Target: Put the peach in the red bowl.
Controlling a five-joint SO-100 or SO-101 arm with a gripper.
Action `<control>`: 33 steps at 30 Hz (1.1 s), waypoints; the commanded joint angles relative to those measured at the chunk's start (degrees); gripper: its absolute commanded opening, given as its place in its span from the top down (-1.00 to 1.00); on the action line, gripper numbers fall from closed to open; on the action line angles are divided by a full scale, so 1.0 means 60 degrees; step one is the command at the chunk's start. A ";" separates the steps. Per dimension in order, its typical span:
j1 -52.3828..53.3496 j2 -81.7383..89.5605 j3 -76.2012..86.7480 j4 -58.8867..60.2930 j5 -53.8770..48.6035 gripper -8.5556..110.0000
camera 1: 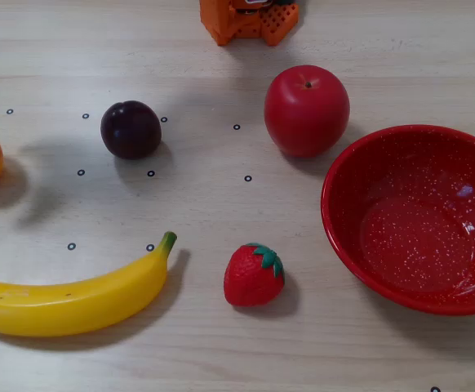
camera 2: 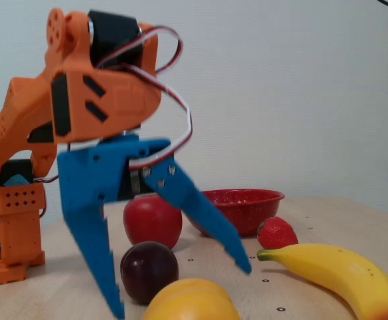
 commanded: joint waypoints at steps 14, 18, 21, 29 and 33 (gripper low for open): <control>-0.0396 -0.0146 -0.0791 -0.1348 0.0293 0.00; -0.0352 -0.0161 -0.0674 -0.1406 0.0322 0.00; -0.0308 -0.0205 -0.0659 -0.1421 0.0293 0.00; -0.0293 -0.0264 -0.0396 -0.1978 0.0308 0.00; -0.0308 -0.0278 -0.0278 -0.2227 0.0322 0.00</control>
